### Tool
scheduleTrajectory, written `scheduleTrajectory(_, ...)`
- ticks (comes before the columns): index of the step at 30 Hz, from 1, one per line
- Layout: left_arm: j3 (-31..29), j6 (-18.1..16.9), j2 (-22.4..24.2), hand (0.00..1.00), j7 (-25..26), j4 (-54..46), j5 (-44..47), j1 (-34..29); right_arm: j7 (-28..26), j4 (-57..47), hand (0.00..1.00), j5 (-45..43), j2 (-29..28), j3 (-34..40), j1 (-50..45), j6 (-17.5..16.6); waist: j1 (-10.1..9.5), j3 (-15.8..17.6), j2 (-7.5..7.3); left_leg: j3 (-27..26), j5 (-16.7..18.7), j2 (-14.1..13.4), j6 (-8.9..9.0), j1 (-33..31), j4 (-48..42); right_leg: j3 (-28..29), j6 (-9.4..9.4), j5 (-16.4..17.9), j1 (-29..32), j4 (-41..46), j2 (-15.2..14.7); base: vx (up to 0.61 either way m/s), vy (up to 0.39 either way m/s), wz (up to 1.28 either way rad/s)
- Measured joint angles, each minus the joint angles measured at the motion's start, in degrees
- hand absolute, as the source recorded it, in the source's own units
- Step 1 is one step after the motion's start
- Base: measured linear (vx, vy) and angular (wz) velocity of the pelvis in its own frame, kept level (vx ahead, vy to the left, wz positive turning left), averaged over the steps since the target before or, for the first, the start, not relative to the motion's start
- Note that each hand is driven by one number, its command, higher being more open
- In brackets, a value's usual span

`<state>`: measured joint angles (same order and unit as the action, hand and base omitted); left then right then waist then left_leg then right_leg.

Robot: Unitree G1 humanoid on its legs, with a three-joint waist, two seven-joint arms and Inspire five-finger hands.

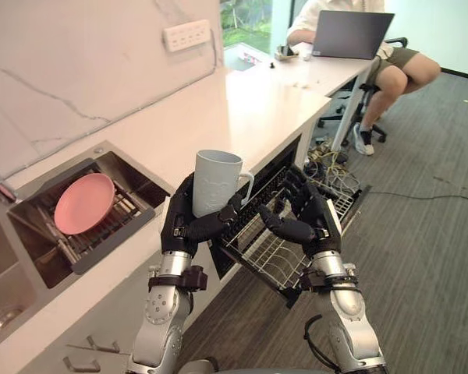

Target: Walk over to the sink, pick up the cup, carry it to the dishwasher, place the cup inside the dishwasher, then close the dishwasher door

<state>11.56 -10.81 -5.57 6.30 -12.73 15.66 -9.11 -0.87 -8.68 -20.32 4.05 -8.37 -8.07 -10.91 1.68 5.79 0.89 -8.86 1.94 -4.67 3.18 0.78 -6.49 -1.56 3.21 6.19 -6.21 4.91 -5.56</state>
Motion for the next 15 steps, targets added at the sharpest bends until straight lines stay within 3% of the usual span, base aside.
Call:
scheduleTrajectory(8,-1.72,0.02,0.05,0.30,1.06,4.15,0.02,1.20,-2.83,-2.81,0.90,-7.45,0.05,-2.52,-1.73,-0.11,0.75,-0.49,-0.89,-1.75,-1.67,-0.12,-0.04,2.44,3.89,1.68,-0.02,-0.53,0.32,-0.02,0.45,-0.01,-0.015,-0.12)
scheduleTrajectory(15,-1.52,0.02,0.26,0.30,0.88,4.29,0.03,1.20,-4.19,-3.56,0.90,-7.83,0.09,-5.70,-1.57,-0.19,0.60,-0.96,-1.57,-1.98,-3.18,0.06,-0.27,3.11,6.47,1.73,0.12,-1.33,0.54,-1.20,0.51,-0.01,-0.002,-0.01)
